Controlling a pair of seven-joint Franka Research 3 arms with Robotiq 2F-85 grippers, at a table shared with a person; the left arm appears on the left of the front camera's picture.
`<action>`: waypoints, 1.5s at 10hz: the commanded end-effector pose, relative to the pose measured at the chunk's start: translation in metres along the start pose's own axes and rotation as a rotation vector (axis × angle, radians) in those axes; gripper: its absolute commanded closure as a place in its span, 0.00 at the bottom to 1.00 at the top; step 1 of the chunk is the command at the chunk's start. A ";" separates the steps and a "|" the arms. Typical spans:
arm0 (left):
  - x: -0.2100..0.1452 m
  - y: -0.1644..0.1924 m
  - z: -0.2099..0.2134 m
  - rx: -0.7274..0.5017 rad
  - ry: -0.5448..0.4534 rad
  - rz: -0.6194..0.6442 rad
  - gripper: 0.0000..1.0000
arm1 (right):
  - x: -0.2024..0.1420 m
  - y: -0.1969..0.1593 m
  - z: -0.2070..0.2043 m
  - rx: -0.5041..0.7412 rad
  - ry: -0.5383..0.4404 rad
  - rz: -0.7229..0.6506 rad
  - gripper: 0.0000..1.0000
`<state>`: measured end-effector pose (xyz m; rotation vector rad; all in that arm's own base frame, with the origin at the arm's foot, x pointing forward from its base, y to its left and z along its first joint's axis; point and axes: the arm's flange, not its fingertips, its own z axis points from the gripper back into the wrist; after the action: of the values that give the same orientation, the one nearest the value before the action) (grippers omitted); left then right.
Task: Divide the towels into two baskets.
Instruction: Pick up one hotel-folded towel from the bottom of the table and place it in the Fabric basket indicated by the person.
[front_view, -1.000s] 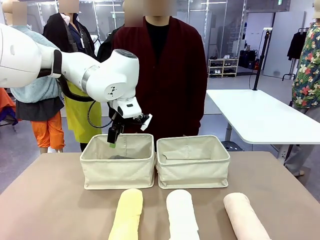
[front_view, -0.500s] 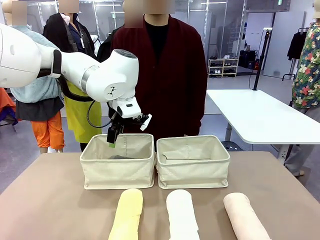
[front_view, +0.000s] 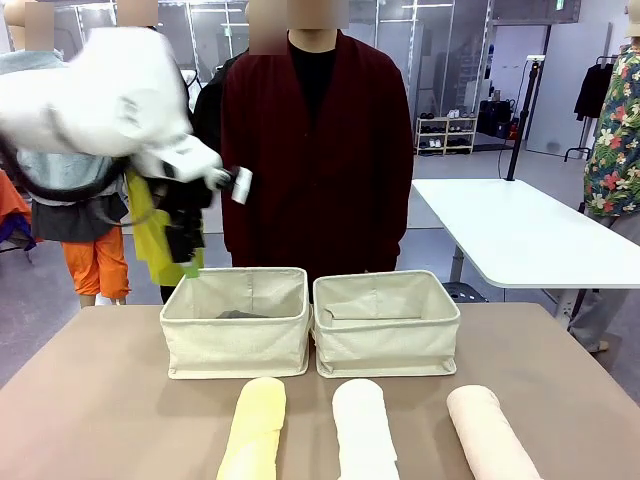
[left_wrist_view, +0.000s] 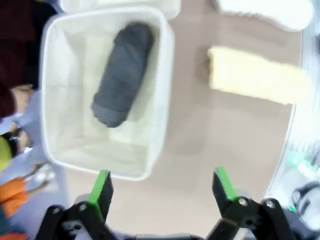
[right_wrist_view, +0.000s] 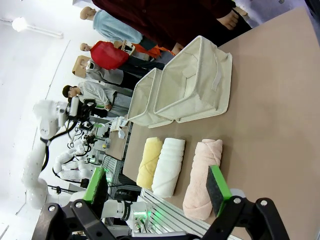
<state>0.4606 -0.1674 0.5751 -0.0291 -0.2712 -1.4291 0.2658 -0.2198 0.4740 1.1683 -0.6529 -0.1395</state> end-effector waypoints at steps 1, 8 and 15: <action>-0.071 -0.038 0.010 -0.099 -0.220 0.170 0.00 | -0.001 0.002 0.002 0.013 -0.005 0.010 0.00; -0.332 -0.094 -0.009 -0.409 -0.804 0.785 0.00 | -0.001 0.002 0.002 0.013 -0.005 0.010 0.00; -0.416 -0.141 -0.047 -0.478 -0.847 1.030 0.00 | -0.001 0.002 0.002 0.013 -0.005 0.010 0.00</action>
<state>0.2888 0.2010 0.4266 -1.0263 -0.4710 -0.3559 0.2658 -0.2198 0.4741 1.1679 -0.6525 -0.1393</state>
